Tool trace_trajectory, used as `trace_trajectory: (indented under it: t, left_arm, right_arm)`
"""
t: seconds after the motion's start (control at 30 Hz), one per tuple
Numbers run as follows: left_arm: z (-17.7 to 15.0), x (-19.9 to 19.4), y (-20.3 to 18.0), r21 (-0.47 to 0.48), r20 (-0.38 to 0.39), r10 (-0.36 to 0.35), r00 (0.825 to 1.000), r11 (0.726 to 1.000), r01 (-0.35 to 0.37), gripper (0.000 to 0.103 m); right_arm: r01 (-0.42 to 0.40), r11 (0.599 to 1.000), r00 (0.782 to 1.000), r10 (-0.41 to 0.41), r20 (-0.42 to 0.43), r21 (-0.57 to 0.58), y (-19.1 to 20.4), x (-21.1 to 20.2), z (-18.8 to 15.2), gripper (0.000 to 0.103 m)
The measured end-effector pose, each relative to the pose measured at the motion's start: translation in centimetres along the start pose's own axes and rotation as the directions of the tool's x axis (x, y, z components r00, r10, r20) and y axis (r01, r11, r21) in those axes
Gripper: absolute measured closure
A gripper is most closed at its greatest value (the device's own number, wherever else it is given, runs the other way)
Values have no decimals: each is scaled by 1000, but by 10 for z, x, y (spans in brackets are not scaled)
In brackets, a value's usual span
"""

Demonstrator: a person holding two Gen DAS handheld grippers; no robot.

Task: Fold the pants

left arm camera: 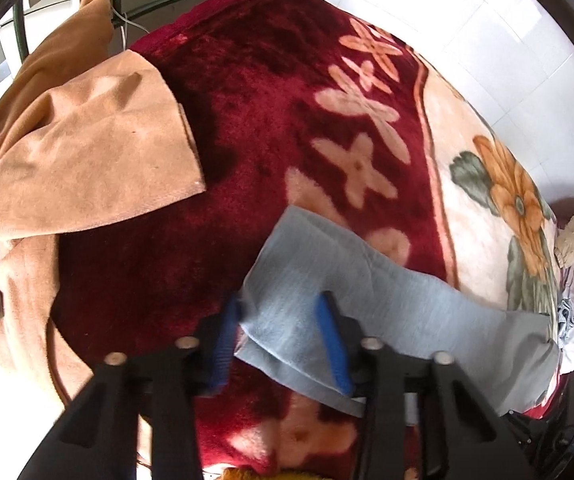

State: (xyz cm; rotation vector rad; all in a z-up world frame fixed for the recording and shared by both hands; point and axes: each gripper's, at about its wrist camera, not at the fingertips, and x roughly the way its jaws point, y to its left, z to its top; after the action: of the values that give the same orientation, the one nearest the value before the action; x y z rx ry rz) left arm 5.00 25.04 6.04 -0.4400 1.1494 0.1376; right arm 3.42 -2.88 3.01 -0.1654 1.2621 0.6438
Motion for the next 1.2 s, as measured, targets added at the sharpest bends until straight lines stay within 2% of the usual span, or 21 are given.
trace_trajectory:
  t: [0.07, 0.13, 0.17, 0.2, 0.27, 0.37, 0.47, 0.57, 0.63, 0.77, 0.83, 0.9, 1.0, 1.07, 1.1, 1.17, 1.2]
  left_arm:
    - [0, 1, -3, 10, -7, -14, 1000, 1000, 14, 84]
    - [0, -1, -8, 34, 5, -22, 1000, 999, 22, 92]
    - [-1, -4, -11, 51, 20, -29, 999, 998, 28, 93]
    - [-2, -9, -14, 66, 37, -39, 999, 997, 36, 94]
    - [-3, -19, -20, 86, 65, -65, 996, 995, 60, 95]
    - [-3, -36, -28, 113, 93, -116, 989, 988, 105, 95]
    - [-3, -48, -34, 167, 118, -101, 988, 983, 80, 95]
    - [-5, -43, -35, 212, 101, -69, 993, 976, 46, 95]
    - [-10, -30, -32, 220, 66, -57, 996, 975, 41, 95]
    - [-24, 6, -17, 223, 4, 43, 999, 974, -43, 95]
    - [-29, 13, -6, 193, -3, 40, 999, 980, -39, 89]
    - [-31, 12, 2, 161, 2, 12, 1000, 987, -12, 89]
    - [-28, 6, 4, 154, -3, 8, 1000, 988, -7, 85]
    - [-26, -3, 2, 159, 17, 37, 999, 987, -39, 77]
    - [-26, -9, -1, 162, 35, 58, 998, 985, -63, 68]
    - [-26, -24, -7, 169, 81, 88, 993, 980, -101, 58]
    - [-26, -30, -11, 177, 96, 88, 991, 979, -104, 57]
  right_arm:
    - [-2, 1000, 1000, 2, 10, 12, -2, 2, 2, 70]
    - [20, 999, 999, -20, 32, 26, -5, 1, 1, 87]
    - [20, 999, 999, -21, 39, 27, -6, 1, 2, 99]
    - [15, 999, 999, -16, 46, 35, -7, -1, 2, 100]
    - [31, 999, 997, -34, 71, 40, -7, -7, 3, 101]
    - [122, 992, 982, -125, 144, 30, -4, -33, 5, 101]
    - [132, 991, 975, -131, 180, 6, 1, -54, 7, 101]
    - [122, 992, 981, -117, 157, -20, 5, -55, 2, 101]
    - [111, 993, 988, -106, 111, -35, 6, -40, -5, 101]
    - [80, 997, 997, -80, 18, -14, 5, -2, -16, 101]
    - [85, 996, 996, -85, 13, -7, 6, 6, -20, 101]
    - [83, 997, 996, -83, 30, -1, 6, 4, -21, 101]
    - [39, 999, 999, -40, 19, 34, -2, 1, -21, 100]
    - [0, 997, 1000, -1, 17, 77, -8, -4, -22, 96]
    - [-26, 995, 999, 24, 23, 99, -11, -8, -23, 94]
    - [-57, 991, 998, 52, 46, 123, -15, -18, -26, 91]
    - [-65, 989, 996, 57, 62, 132, -21, -27, -28, 89]
